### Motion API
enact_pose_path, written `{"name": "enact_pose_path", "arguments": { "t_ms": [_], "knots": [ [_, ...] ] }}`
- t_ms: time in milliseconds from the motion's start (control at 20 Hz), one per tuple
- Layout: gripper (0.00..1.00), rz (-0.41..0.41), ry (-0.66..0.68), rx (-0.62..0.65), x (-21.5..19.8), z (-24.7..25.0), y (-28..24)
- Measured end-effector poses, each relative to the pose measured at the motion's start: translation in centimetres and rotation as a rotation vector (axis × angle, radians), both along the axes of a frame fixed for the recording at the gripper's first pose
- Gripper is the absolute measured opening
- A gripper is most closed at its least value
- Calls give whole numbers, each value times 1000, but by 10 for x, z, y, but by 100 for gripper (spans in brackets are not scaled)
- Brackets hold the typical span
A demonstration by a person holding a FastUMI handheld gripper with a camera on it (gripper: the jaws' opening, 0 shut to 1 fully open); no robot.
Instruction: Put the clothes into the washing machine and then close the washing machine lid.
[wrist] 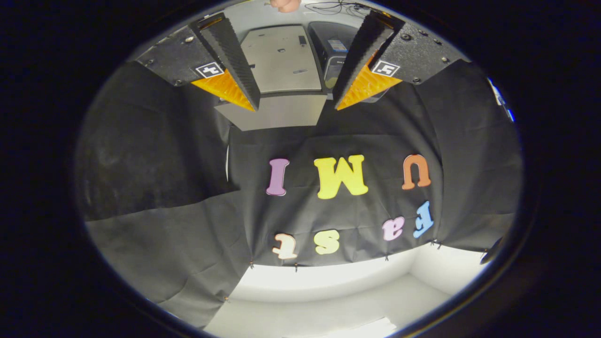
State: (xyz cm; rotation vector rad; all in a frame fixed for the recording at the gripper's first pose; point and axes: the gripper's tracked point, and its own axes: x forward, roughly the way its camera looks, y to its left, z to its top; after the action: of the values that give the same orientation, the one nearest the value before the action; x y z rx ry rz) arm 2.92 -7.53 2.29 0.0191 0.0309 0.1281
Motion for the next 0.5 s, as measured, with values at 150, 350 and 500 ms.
{"name": "enact_pose_path", "arguments": {
  "t_ms": [150, 350, 500],
  "knots": [
    [99, -3, 3, 0, 1, -1, -1],
    [99, -8, 9, 2, 4, -1, -3],
    [99, -10, 11, 3, 4, -1, -4]
  ]
}}
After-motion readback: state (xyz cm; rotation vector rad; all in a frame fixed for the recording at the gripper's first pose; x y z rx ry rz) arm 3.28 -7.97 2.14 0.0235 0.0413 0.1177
